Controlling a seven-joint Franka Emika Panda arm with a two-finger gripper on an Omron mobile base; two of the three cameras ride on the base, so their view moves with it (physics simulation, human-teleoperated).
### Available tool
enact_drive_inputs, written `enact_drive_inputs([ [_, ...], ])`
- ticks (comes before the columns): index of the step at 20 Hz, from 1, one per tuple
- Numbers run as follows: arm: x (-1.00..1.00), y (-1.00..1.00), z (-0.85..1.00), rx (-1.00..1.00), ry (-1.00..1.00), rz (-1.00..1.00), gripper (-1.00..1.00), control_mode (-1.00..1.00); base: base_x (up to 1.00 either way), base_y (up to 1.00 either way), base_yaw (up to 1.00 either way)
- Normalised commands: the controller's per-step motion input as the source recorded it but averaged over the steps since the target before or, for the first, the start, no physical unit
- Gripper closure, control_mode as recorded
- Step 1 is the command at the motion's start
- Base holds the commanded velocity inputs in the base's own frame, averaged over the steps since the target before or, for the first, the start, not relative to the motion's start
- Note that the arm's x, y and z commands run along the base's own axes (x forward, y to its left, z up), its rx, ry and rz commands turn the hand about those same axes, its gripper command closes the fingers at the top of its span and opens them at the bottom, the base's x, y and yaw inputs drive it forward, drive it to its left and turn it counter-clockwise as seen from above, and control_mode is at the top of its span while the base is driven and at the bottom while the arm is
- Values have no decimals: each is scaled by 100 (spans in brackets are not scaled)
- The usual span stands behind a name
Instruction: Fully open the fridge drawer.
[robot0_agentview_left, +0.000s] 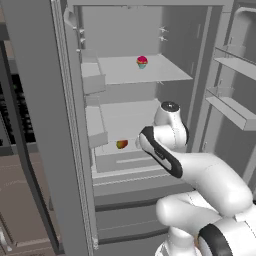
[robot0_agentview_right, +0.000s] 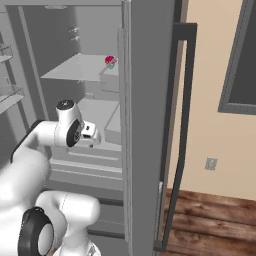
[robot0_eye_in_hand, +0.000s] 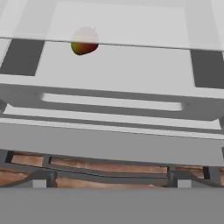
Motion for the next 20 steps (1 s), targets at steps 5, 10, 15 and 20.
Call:
enact_drive_inputs([
  [5, 19, 0, 0, 1, 0, 0, -100, -100, 0, 0, 0],
  [10, 20, 0, 0, 0, 0, 0, -100, -100, 0, 0, 0],
  [15, 28, 0, 0, 0, 0, 0, -100, -100, 0, 0, 0],
  [20, 39, 0, 1, 0, 0, -2, -100, -100, 0, 0, 0],
])
